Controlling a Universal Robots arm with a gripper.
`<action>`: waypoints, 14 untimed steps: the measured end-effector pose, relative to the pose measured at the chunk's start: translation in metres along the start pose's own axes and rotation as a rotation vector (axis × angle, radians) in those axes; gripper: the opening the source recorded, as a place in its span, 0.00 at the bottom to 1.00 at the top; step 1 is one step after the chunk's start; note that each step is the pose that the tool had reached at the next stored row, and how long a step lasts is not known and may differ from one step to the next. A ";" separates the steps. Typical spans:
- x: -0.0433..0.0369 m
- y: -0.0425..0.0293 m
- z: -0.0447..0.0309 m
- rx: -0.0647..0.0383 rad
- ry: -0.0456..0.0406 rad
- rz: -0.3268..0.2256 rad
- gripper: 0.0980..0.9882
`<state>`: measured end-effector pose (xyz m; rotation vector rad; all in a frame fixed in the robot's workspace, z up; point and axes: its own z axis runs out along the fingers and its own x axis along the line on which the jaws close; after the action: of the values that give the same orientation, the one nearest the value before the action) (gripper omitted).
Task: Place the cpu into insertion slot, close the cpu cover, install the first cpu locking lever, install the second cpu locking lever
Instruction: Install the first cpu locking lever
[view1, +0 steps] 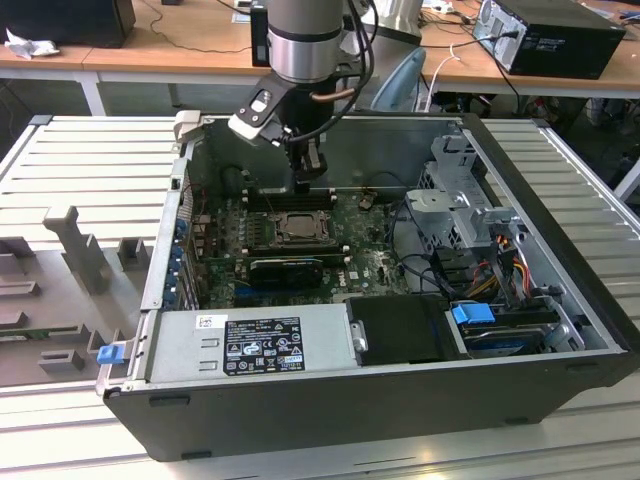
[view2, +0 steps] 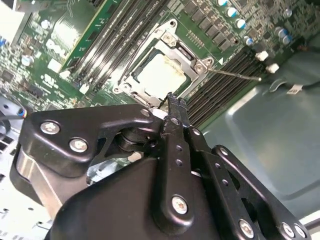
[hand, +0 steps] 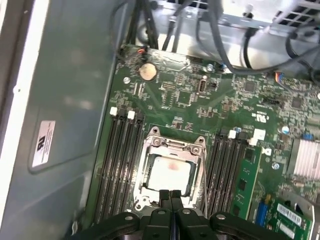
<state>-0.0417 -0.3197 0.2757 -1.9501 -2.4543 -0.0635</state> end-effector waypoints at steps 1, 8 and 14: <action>0.0000 0.0000 0.0000 0.000 0.0003 -0.013 0.01; 0.0000 0.0000 0.0000 0.004 0.0036 -0.130 0.01; 0.0000 0.0000 0.0000 0.006 0.0059 -0.212 0.01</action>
<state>-0.0417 -0.3197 0.2757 -1.6766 -2.6436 -0.0619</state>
